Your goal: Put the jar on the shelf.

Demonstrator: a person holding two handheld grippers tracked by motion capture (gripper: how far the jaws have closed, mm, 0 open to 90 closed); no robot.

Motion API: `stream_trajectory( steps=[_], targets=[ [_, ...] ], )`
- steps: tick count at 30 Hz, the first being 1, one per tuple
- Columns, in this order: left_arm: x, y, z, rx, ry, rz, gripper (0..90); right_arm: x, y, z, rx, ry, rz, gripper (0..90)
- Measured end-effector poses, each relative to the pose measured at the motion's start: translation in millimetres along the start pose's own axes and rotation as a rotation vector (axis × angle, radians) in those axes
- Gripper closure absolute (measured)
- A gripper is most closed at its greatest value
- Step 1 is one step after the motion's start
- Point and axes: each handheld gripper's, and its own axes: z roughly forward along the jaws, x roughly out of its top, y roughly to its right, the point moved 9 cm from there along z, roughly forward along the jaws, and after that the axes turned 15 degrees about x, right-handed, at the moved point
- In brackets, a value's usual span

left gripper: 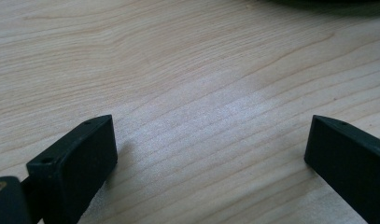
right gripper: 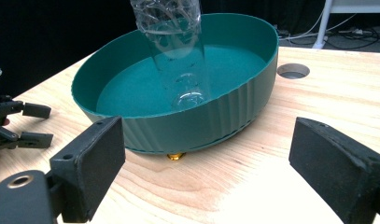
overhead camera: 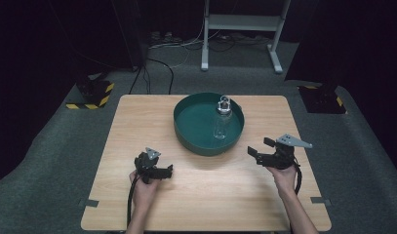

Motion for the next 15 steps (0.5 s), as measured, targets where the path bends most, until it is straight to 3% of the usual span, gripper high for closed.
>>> stream_trajectory(
  steps=[15],
  targets=[
    [0.0,0.0,0.0,0.000,0.000,0.001,2.6,-15.1,-1.7,3.1,-0.034,-0.043,-0.029,10.7]
  ],
)
